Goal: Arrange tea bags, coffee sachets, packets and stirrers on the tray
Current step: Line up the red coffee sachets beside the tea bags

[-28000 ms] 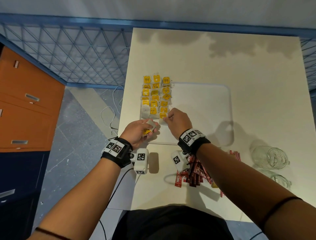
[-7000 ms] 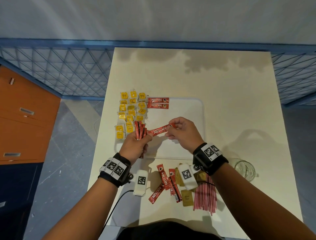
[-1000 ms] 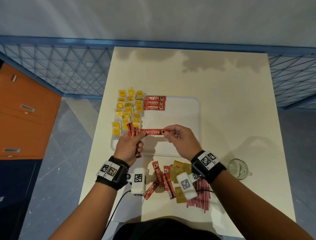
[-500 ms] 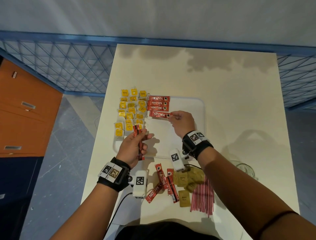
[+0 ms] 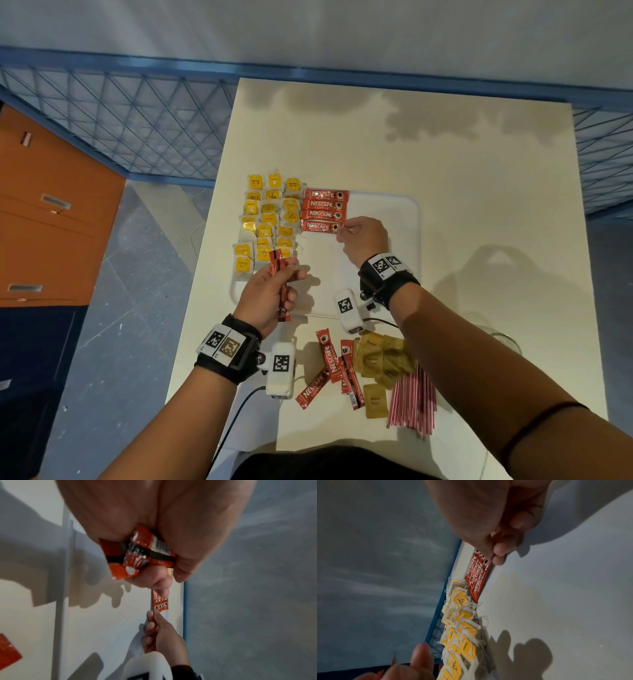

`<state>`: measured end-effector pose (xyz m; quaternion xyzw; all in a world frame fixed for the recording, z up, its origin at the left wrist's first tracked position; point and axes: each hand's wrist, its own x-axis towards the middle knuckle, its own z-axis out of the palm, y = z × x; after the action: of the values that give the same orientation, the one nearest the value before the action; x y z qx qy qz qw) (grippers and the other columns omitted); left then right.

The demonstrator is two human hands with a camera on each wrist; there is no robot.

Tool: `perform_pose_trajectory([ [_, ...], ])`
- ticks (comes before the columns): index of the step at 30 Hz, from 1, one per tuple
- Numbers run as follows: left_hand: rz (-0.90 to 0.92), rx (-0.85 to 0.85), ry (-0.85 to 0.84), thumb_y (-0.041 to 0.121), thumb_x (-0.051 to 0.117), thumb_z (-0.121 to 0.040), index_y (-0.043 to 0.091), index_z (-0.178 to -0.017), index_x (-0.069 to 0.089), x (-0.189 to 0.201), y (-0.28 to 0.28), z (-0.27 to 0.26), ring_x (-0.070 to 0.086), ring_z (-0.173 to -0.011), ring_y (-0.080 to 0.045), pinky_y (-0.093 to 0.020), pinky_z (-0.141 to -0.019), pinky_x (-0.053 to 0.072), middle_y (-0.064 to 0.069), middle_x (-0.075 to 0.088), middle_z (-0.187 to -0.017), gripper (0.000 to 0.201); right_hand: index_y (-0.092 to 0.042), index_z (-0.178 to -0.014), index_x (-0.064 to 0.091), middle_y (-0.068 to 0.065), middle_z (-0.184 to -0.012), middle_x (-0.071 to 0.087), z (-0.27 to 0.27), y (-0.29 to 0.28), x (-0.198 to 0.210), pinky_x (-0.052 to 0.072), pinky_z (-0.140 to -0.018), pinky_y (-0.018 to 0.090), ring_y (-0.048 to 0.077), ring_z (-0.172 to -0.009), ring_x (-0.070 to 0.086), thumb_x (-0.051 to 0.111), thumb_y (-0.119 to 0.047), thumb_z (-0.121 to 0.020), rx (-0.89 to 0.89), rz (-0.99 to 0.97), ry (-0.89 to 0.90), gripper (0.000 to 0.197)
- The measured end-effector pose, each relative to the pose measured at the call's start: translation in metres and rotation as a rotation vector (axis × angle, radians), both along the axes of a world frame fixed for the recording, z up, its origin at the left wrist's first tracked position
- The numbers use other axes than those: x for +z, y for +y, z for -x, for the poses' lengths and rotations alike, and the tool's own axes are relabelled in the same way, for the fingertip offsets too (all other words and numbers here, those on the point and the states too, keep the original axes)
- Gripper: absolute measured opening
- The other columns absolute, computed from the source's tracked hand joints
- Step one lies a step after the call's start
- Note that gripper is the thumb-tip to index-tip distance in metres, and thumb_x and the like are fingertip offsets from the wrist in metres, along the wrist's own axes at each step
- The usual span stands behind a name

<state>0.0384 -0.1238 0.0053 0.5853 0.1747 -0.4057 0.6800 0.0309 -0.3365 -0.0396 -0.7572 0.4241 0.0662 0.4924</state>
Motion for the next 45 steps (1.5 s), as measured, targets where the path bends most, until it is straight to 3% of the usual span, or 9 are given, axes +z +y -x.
perform_pose_trajectory([
  [12,0.014,-0.005,0.036,0.019,0.059,-0.101,0.011,-0.118,0.063,0.001,0.003,-0.001,0.048,-0.048,-0.015,-0.021,-0.040,0.036,-0.010,0.068,-0.088,0.019,-0.032,-0.082,0.064,-0.012,-0.068,0.076,0.003,0.003,0.012,0.065,-0.069,0.037,0.008,-0.060,0.073,0.066,-0.039,-0.094,-0.077,-0.021,-0.011,0.014],
  [16,0.090,-0.010,0.098,0.027,0.047,-0.104,0.008,-0.115,0.060,0.005,0.003,-0.001,0.049,-0.049,-0.017,-0.022,-0.040,0.036,-0.008,0.058,-0.074,0.025,-0.028,-0.093,0.067,-0.008,-0.073,0.077,0.011,0.005,0.024,0.055,-0.061,0.025,0.003,-0.060,0.070,0.064,-0.040,-0.097,-0.027,-0.031,-0.035,0.013],
  [20,0.183,-0.066,0.193,0.029,0.035,-0.101,0.007,-0.110,0.061,0.010,0.004,-0.001,0.052,-0.055,-0.021,-0.024,-0.045,0.041,-0.009,0.056,-0.074,0.035,-0.022,-0.099,0.072,-0.007,-0.075,0.078,0.024,0.007,0.030,0.063,-0.076,0.039,0.015,-0.073,0.074,0.065,-0.039,-0.096,0.042,-0.093,-0.069,0.018],
  [24,0.150,-0.145,0.147,0.010,0.032,-0.099,0.003,-0.119,0.058,0.015,0.003,0.006,0.054,-0.062,-0.025,-0.029,-0.049,0.046,-0.013,0.057,-0.079,0.033,-0.027,-0.090,0.075,-0.004,-0.077,0.078,0.042,0.012,0.038,0.060,-0.080,0.048,0.021,-0.076,0.073,0.069,-0.037,-0.094,0.154,-0.182,-0.136,0.013],
  [28,0.132,-0.248,0.050,0.001,0.041,-0.105,0.003,-0.120,0.056,0.019,0.001,0.017,0.063,-0.068,-0.025,-0.031,-0.057,0.055,-0.017,0.067,-0.091,0.021,-0.025,-0.091,0.079,-0.007,-0.076,0.076,0.060,0.019,0.047,0.058,-0.080,0.040,0.008,-0.076,0.070,0.069,-0.038,-0.095,0.299,-0.187,-0.180,0.016],
  [33,0.083,-0.395,-0.087,0.011,0.055,-0.102,0.001,-0.117,0.060,0.028,0.000,0.030,0.064,-0.060,-0.018,-0.027,-0.052,0.054,-0.014,0.073,-0.097,0.019,-0.028,-0.089,0.081,-0.019,-0.079,0.074,0.080,0.029,0.063,0.053,-0.081,0.027,0.004,-0.082,0.067,0.070,-0.029,-0.096,0.432,-0.187,-0.208,0.013],
  [36,0.043,-0.399,-0.126,0.016,0.057,-0.102,0.001,-0.114,0.061,0.030,0.000,0.037,0.060,-0.057,-0.017,-0.024,-0.049,0.050,-0.015,0.072,-0.096,0.020,-0.025,-0.090,0.081,-0.013,-0.079,0.075,0.090,0.032,0.070,0.053,-0.075,0.026,0.006,-0.079,0.069,0.067,-0.024,-0.097,0.437,-0.188,-0.206,0.015],
  [40,0.000,-0.387,-0.114,0.031,0.052,-0.105,0.007,-0.104,0.065,0.031,0.000,0.044,0.057,-0.053,-0.019,-0.024,-0.046,0.046,-0.016,0.074,-0.093,0.027,-0.021,-0.094,0.075,-0.007,-0.067,0.067,0.102,0.033,0.075,0.047,-0.062,0.023,0.000,-0.058,0.060,0.065,-0.028,-0.100,0.362,-0.198,-0.225,0.013],
  [45,-0.013,-0.315,-0.056,0.030,0.050,-0.105,0.006,-0.102,0.059,0.033,0.003,0.050,0.053,-0.047,-0.019,-0.025,-0.043,0.042,-0.013,0.070,-0.080,0.027,-0.011,-0.106,0.072,0.003,-0.072,0.069,0.114,0.028,0.085,0.038,-0.045,0.017,0.010,-0.049,0.049,0.064,-0.021,-0.102,0.235,-0.359,-0.295,0.014],
])
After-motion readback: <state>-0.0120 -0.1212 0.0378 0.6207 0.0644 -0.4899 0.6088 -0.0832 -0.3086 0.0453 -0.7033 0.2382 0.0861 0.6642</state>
